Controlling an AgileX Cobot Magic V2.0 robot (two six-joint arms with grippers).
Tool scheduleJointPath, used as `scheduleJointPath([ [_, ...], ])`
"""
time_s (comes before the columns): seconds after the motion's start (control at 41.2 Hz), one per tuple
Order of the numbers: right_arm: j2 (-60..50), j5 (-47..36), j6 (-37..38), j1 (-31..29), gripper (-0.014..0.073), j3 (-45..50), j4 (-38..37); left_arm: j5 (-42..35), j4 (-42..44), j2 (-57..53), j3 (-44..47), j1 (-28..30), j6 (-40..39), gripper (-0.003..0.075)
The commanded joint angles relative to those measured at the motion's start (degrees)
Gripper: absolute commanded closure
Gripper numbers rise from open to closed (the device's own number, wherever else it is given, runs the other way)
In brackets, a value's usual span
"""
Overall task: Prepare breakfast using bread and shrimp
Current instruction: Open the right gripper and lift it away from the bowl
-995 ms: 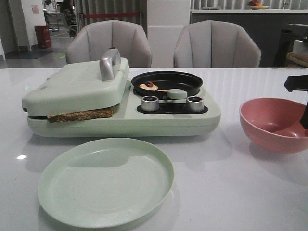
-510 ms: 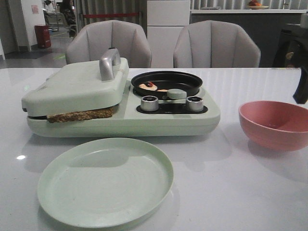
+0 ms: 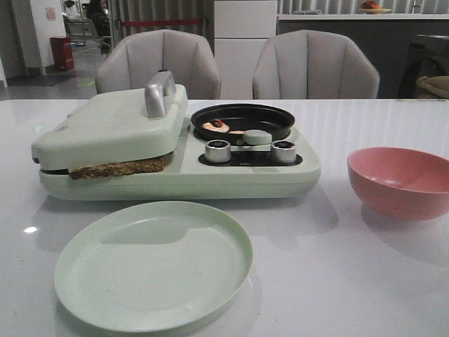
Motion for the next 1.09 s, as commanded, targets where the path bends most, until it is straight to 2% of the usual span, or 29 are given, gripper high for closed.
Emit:
scheduleJointPath([
  [0.0, -6.5, -0.7, 0.0, 0.0, 0.0069, 0.3, -0.4, -4.4, -0.3, 0.1, -1.6, 0.2, -0.5, 0.0618],
  [0.267, -18.6, 5.4, 2.3, 0.0, 0.0069, 5.0, -0.5, -4.4, -0.3, 0.1, -1.6, 0.2, -0.5, 0.0618],
  [0.534, -27.9, 13.3, 3.8, 0.2, 0.0069, 5.7, -2.5, -4.4, -0.3, 0.1, -1.6, 0.2, -0.5, 0.0618],
  [0.752, -32.9, 15.0, 7.1, 1.7, 0.0069, 5.7, -3.9, -4.4, -0.3, 0.1, -1.6, 0.2, -0.5, 0.0618],
  [1.068, -33.4, 13.2, 8.1, 1.7, 0.0069, 5.7, -2.3, -4.4, -0.3, 0.1, -1.6, 0.2, -0.5, 0.0619],
])
